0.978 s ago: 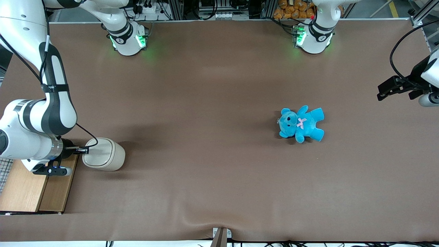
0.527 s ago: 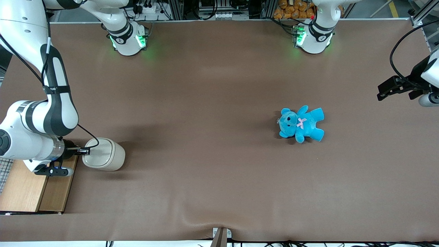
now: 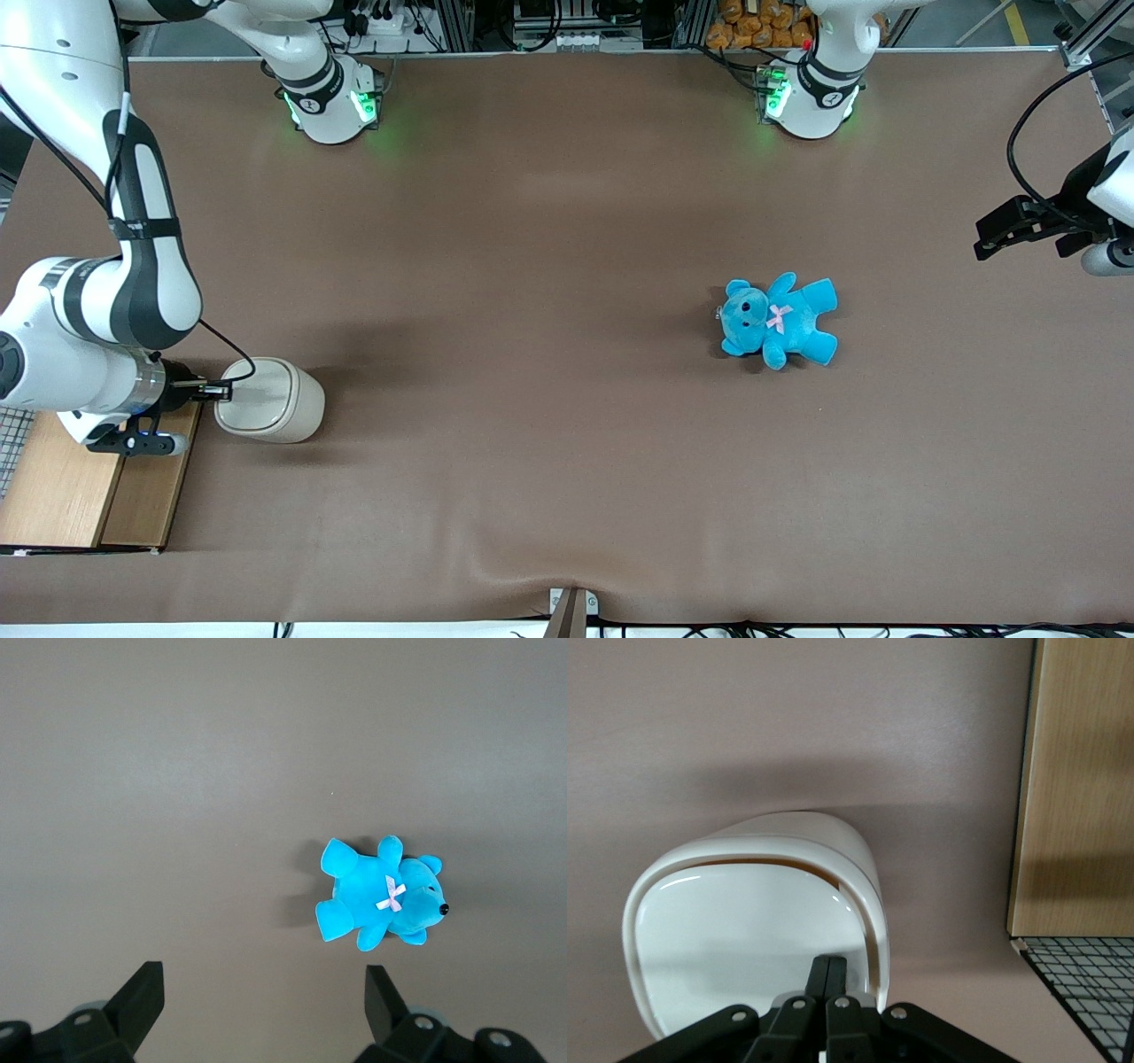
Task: Open trash can with right arm
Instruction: 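Lift the right gripper away from the opened trash can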
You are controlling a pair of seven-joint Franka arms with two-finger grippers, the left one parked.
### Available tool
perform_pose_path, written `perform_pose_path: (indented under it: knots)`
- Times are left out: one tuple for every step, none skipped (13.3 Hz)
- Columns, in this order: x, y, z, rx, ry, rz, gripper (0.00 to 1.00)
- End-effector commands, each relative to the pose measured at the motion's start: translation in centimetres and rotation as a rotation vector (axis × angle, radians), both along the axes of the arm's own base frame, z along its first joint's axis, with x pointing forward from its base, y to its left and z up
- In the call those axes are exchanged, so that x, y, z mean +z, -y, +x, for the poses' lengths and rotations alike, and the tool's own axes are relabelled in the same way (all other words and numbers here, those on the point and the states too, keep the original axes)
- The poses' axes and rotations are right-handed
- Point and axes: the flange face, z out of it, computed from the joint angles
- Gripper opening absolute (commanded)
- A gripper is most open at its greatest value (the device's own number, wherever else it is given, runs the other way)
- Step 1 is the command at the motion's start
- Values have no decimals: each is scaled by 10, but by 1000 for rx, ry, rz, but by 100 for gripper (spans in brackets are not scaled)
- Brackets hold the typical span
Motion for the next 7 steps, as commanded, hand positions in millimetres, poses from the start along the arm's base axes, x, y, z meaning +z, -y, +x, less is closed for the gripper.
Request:
perform_pose_path:
  knots:
    - [36,-12,5,-14,-27,18,0]
    - [42,-12,6,-11,-30,16,0]
    - [45,-11,6,-10,-30,12,0]
    - [55,-13,5,-3,-38,10,0]
    - [67,-15,4,3,-55,10,0]
    - [85,-14,7,4,-50,12,17]
    - [97,-14,8,8,-46,14,82]
